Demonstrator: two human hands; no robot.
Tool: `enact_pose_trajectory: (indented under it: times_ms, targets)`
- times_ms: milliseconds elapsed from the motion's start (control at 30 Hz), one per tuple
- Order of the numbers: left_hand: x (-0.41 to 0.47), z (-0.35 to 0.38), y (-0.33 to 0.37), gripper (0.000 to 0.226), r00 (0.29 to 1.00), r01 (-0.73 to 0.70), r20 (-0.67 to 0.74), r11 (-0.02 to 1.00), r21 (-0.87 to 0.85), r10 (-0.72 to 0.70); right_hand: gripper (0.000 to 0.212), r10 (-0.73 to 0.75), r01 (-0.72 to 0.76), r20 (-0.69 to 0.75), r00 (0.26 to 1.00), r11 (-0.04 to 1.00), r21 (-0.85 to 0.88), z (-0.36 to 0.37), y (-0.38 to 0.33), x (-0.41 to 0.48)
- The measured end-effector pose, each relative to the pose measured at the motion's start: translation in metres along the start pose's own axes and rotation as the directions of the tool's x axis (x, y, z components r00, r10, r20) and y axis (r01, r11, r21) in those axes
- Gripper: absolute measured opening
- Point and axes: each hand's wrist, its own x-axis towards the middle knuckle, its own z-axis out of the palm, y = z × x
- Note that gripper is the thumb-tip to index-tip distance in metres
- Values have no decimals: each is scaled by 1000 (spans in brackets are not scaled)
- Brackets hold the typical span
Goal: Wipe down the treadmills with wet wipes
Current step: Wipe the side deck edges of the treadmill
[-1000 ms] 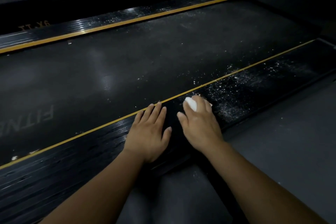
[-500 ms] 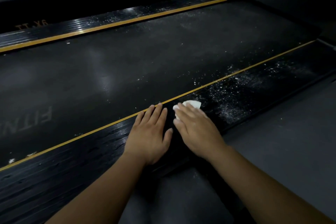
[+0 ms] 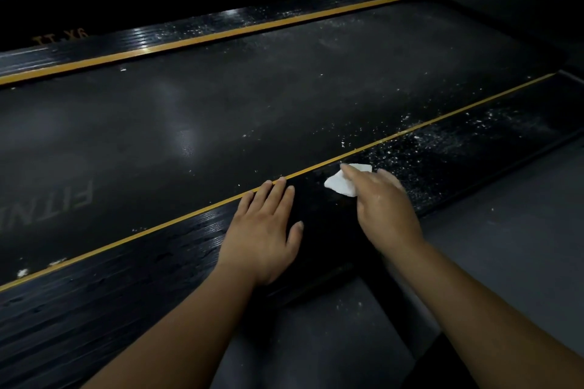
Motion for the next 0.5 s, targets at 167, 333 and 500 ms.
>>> enact_pose_trajectory:
  times_ms: [167, 333, 500]
  targets:
    - [0, 0, 1, 83, 1000, 1, -9, 1000, -15, -1, 39, 107, -102, 48, 993, 991, -81, -2, 1, 8]
    - [0, -1, 2, 83, 1000, 3, -10, 1000, -7, -3, 32, 168, -162, 139, 976, 986, -48, 4, -16, 13]
    - [1, 1, 2, 82, 1000, 0, -13, 1000, -10, 0, 56, 208, -161, 302, 930, 971, -175, 16, -37, 27]
